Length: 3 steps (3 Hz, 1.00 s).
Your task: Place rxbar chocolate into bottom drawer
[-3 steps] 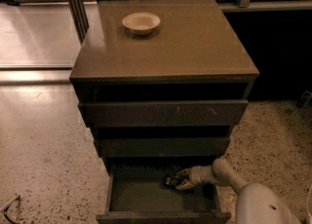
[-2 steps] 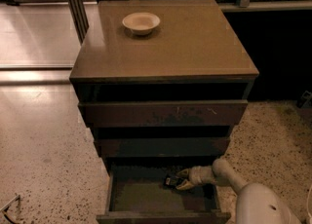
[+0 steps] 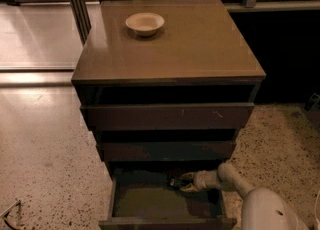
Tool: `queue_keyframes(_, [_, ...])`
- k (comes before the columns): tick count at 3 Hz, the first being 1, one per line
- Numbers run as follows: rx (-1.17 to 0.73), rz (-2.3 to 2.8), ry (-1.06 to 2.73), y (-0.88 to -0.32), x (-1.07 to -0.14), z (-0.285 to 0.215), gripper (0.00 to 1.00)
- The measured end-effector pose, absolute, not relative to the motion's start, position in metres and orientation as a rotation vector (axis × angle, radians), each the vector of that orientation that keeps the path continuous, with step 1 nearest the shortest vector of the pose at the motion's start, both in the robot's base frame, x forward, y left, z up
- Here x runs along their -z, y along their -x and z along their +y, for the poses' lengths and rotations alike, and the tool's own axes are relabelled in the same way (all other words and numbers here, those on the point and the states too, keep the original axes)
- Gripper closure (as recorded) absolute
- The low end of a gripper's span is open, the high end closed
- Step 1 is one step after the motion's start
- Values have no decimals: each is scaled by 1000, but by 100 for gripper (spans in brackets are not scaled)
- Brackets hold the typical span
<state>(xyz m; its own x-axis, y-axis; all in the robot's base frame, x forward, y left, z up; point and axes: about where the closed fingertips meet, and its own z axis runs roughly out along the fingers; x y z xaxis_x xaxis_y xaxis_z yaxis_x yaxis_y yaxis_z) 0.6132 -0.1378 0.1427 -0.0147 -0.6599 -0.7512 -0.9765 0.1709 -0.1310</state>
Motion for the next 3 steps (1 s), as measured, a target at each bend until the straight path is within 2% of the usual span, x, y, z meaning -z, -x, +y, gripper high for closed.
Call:
queue_keyframes(1, [-573,1748,1561,-613,-143,-138,12])
queue_keyframes(2, [-573,1747,1561,-613,-143,-137,0])
queue_keyframes(3, [-573,1747,1561,-613,-143,-137,0])
